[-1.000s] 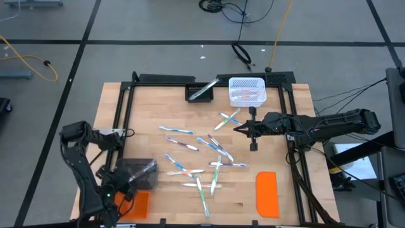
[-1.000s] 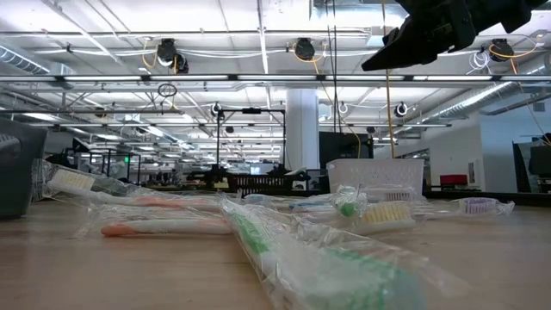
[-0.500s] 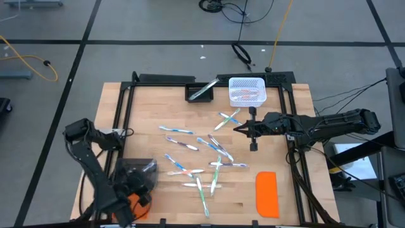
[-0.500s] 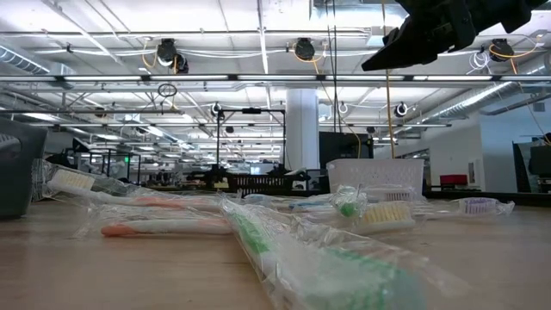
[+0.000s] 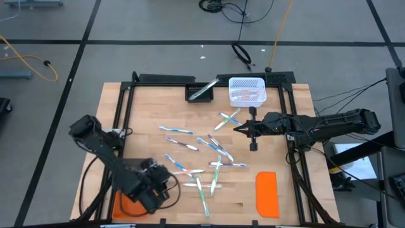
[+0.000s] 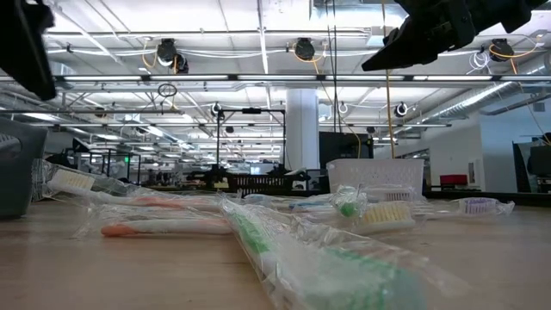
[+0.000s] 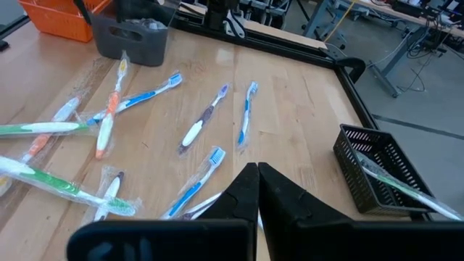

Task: Pick & Place Toothbrushes
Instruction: Put the orange toothbrush into the white bin

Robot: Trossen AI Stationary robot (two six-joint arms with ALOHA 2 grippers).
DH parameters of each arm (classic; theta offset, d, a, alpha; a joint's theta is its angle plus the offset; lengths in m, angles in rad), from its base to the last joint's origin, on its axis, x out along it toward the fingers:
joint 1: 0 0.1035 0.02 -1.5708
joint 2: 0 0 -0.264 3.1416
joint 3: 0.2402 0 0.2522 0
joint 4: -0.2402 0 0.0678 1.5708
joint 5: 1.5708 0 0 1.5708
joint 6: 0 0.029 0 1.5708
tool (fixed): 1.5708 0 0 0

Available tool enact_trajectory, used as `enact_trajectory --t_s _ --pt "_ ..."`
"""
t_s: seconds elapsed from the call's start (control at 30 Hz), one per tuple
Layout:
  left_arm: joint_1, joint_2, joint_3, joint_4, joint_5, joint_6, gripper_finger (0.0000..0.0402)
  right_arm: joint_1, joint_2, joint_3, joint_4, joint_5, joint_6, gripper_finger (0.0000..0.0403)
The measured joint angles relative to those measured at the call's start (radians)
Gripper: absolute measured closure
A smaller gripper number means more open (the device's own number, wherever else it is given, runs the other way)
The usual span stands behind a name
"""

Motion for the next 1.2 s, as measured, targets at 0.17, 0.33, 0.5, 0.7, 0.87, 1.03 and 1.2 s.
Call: enact_trajectory --t_s 0.17,0.33,0.5,0.7,0.87,1.03,1.2 --pt "0.058 0.001 -0.016 0.034 0.036 0.071 0.0215 0.0 0.0 0.0 0.0 0.0 -0.001 0.0403" --pt "0.091 0.001 -0.033 0.101 0.047 0.15 0.0215 0.0 0.0 0.0 0.0 0.0 -0.002 0.0403" --pt "0.126 0.001 -0.055 0.18 0.063 0.224 0.0215 0.0 0.0 0.0 0.0 0.0 -0.002 0.0403" --pt "0.164 0.001 -0.101 0.238 0.105 0.266 0.0215 0.0 0.0 0.0 0.0 0.0 -0.002 0.0403" --pt "0.191 0.002 -0.171 0.353 0.167 0.286 0.0215 0.0 0.0 0.0 0.0 0.0 -0.002 0.0403" --pt "0.203 0.002 -0.215 0.384 0.192 0.291 0.0215 0.0 0.0 0.0 0.0 0.0 -0.002 0.0403" --pt "0.209 0.002 -0.259 0.465 0.247 0.289 0.0216 0.0 0.0 0.0 0.0 0.0 -0.002 0.0403"
